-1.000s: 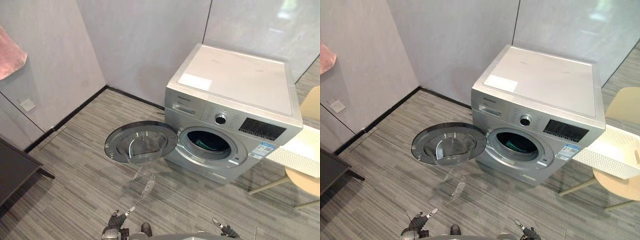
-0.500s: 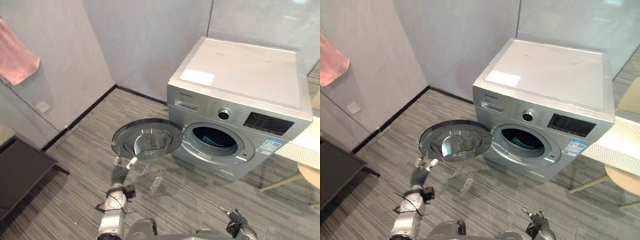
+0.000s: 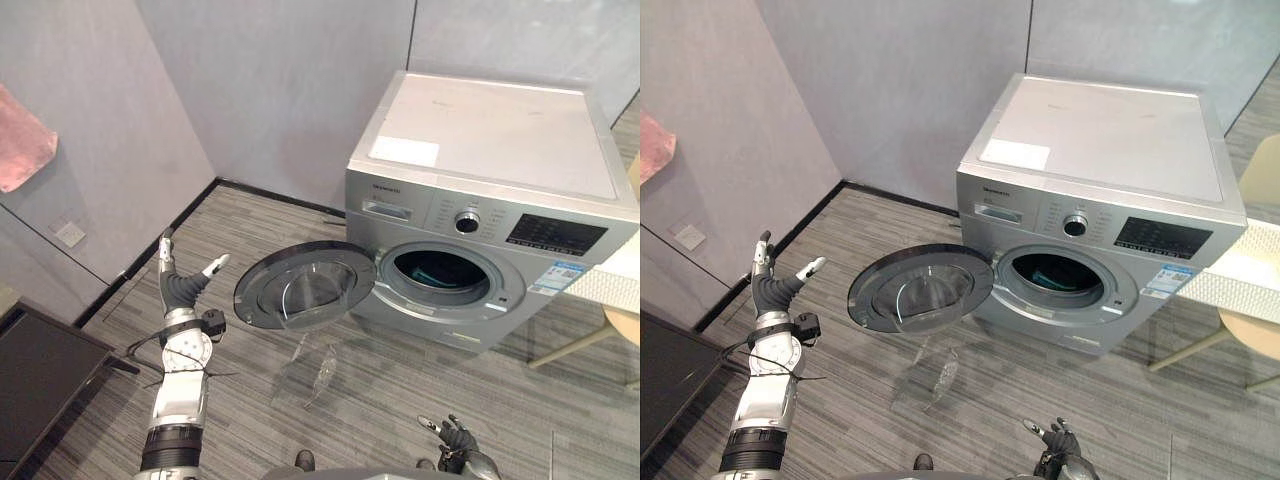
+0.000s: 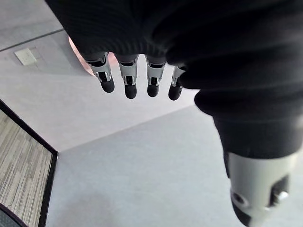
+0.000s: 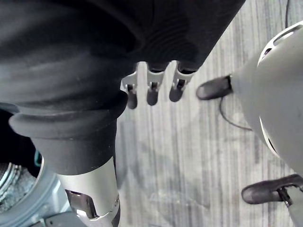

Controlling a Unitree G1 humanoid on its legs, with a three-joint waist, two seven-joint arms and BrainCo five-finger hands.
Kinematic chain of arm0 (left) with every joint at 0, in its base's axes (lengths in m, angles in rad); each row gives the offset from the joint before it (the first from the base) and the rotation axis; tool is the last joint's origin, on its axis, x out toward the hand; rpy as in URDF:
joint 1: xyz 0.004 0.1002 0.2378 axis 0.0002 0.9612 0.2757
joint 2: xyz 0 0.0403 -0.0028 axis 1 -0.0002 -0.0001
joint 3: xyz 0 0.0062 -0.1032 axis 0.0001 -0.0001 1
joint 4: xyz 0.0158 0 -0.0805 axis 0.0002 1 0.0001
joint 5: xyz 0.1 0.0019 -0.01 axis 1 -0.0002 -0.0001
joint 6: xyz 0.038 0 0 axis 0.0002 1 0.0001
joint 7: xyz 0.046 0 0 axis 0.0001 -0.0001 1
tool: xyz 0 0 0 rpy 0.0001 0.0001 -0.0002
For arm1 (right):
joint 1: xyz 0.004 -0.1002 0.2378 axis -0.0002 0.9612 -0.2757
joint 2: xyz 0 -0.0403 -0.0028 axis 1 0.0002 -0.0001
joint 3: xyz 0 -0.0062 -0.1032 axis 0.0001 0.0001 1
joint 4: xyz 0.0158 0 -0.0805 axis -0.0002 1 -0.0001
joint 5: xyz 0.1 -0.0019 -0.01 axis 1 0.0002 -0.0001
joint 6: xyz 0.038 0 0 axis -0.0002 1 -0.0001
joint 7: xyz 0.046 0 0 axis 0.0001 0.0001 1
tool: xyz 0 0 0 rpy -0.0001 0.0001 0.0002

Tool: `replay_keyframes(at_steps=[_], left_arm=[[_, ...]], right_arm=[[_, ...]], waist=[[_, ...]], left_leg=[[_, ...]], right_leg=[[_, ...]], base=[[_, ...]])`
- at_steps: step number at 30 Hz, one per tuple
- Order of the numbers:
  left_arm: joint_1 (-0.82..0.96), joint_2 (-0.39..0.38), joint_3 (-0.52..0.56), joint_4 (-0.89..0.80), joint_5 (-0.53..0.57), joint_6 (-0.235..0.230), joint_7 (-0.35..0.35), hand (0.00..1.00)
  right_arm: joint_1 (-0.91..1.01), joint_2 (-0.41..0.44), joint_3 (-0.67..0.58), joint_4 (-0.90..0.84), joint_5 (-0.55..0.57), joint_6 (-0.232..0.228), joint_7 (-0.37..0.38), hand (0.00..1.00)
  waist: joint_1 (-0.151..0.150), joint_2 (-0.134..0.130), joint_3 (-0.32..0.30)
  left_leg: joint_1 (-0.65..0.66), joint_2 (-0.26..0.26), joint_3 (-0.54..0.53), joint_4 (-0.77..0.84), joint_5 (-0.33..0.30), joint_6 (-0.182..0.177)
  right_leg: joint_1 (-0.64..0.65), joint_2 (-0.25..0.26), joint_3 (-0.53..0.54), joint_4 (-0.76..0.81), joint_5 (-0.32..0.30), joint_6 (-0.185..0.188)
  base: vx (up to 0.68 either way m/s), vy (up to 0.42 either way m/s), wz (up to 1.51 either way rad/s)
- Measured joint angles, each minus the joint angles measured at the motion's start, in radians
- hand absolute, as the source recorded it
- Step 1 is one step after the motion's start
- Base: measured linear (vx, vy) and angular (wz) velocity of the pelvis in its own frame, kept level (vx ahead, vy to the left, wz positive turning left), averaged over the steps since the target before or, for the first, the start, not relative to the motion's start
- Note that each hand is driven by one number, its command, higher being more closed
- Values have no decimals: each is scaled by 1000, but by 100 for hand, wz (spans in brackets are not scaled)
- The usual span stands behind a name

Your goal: Pick up the laundry basket with both hands and put the clothes into the washing machine.

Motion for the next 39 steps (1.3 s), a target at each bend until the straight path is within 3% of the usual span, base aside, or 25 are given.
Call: replay_keyframes(at_steps=[3,5,7,10,13,16,19,24,28,30,31,34,35,36,37,39], left_arm=[[-158,80,8,129,-5,1,-1,0],[-294,184,33,238,-15,2,-1,0],[-523,355,32,427,-46,11,-2,0],[-762,481,7,616,-66,19,-3,0],[-918,585,-90,753,-80,39,-21,0],[-999,599,-142,764,-63,46,-23,0],[-1015,586,-170,769,-55,46,-31,0],[-1000,462,-222,798,-17,64,-67,0],[-852,407,-256,720,166,84,-62,0],[-781,352,-321,691,201,88,-62,0],[-712,295,-376,676,256,90,-69,0],[-570,162,-543,657,270,76,-90,0],[-543,118,-637,701,274,74,-164,0],[-537,106,-651,709,274,73,-168,0],[-522,45,-656,722,263,77,-168,0],[-522,-2,-758,780,253,82,-203,0]], right_arm=[[-8,-31,17,-45,-18,0,19,0],[-17,-46,30,-92,-18,-1,22,0],[-38,-65,30,-110,-18,-3,38,0],[-57,-77,21,-110,-16,-14,38,0],[-58,-68,20,-104,7,-26,37,0],[-48,-44,20,-104,40,-31,38,0],[-34,-21,21,-106,58,-32,38,0],[-13,-12,24,-115,73,-32,39,0],[-19,-14,32,-121,72,-31,39,0],[-14,-19,22,-119,71,-27,38,0],[-7,-19,7,-116,70,-26,37,0],[-21,-24,-52,-108,69,-24,34,0],[-39,-24,-62,-106,69,-23,35,0],[-41,-24,-62,-105,69,-23,35,0],[-45,-23,-67,-101,70,-22,33,0],[-53,-21,-70,-83,70,-19,30,0]], waist=[[-3,-13,28],[-15,-45,77],[-41,-105,150],[-63,-144,225],[-65,-155,262],[-61,-161,275],[-66,-163,277],[-52,-163,277],[-45,-156,275],[-33,-141,267],[-31,-132,248],[-29,-77,193],[-38,-70,176],[-43,-69,172],[-56,-68,163],[-93,-68,153]], left_leg=[[-73,21,34,7,8,-13],[-123,38,60,26,10,-16],[-209,64,68,83,9,-18],[-315,91,61,168,-8,-25],[-430,135,60,270,-47,-25],[-521,163,47,346,-85,-26],[-564,177,29,373,-97,-31],[-561,206,26,378,-90,-34],[-497,190,47,354,-84,-30],[-456,174,51,333,-84,-25],[-421,152,60,305,-79,-17],[-333,113,96,222,-42,-23],[-285,93,124,170,-22,-19],[-279,89,128,161,-20,-17],[-251,78,150,129,-10,-16],[-210,65,184,85,7,-17]], right_leg=[[-96,19,43,2,43,3],[-157,38,75,0,69,-10],[-227,62,93,1,100,-29],[-292,84,102,-2,141,-52],[-352,118,125,-37,205,-57],[-391,138,142,-66,238,-55],[-418,152,143,-67,248,-53],[-418,179,145,-67,272,-50],[-375,162,144,-67,268,-48],[-341,145,140,-62,250,-35],[-314,124,134,-43,199,-33],[-288,81,117,14,146,-15],[-286,62,133,34,132,1],[-287,59,138,34,132,1],[-286,48,151,35,131,3],[-287,40,182,37,120,17]], base=[[-66,-21,-47],[-106,-34,-44],[-133,-48,-29],[-106,-24,-14],[-136,-32,-27],[-132,-5,-16],[-72,2,-8],[-24,5,-7],[0,36,2],[14,43,30],[38,40,59],[27,34,29],[0,40,-11],[-24,47,-25],[-22,28,-25],[-18,32,-41]])
